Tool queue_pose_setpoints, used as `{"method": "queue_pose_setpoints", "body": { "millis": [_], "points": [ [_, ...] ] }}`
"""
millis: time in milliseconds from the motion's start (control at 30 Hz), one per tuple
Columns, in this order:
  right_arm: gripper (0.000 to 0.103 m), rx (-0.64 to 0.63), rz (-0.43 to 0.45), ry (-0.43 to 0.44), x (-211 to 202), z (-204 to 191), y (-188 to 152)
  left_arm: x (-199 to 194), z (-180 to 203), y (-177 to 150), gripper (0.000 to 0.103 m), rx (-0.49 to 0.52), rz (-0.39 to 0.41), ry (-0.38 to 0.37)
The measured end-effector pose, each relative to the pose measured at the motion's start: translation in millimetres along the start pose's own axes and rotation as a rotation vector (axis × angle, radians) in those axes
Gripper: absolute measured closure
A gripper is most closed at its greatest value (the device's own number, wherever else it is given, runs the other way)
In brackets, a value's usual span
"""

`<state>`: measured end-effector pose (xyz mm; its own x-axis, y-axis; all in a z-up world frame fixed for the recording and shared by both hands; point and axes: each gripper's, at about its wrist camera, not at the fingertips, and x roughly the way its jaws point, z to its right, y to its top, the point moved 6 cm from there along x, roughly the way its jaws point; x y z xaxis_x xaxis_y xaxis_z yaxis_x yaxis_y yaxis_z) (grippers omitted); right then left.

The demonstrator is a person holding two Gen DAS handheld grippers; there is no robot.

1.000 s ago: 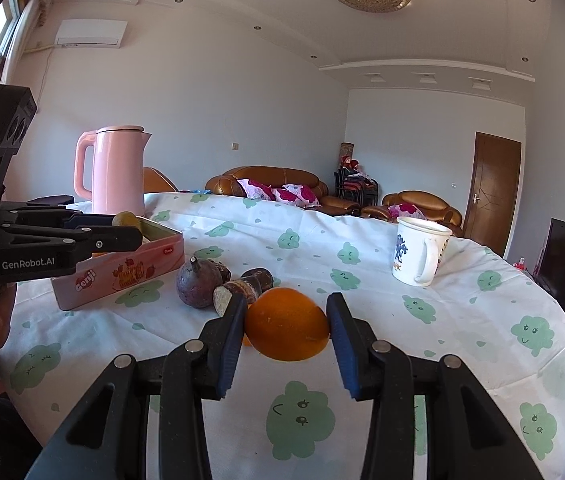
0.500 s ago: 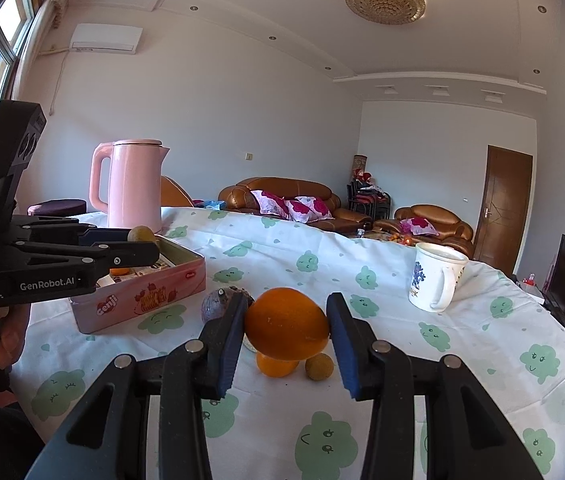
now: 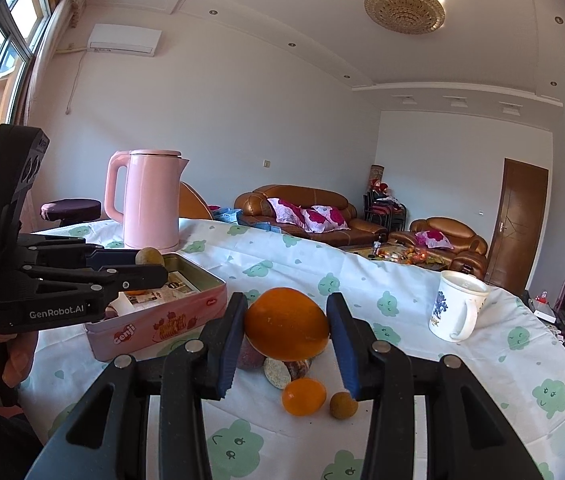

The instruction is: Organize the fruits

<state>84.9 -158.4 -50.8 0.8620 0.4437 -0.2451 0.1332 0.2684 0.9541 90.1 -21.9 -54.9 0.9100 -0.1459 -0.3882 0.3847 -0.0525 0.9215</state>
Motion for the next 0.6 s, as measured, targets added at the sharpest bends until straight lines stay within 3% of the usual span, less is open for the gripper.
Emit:
{"method": "queue_pose_setpoints", "body": {
  "millis": [600],
  "points": [
    [0.060,-0.051,0.018,0.057,23.2,-20.6,32.7,-6.5,-39.0,3.0,0.074,-0.063,0.008,0.060]
  ]
}}
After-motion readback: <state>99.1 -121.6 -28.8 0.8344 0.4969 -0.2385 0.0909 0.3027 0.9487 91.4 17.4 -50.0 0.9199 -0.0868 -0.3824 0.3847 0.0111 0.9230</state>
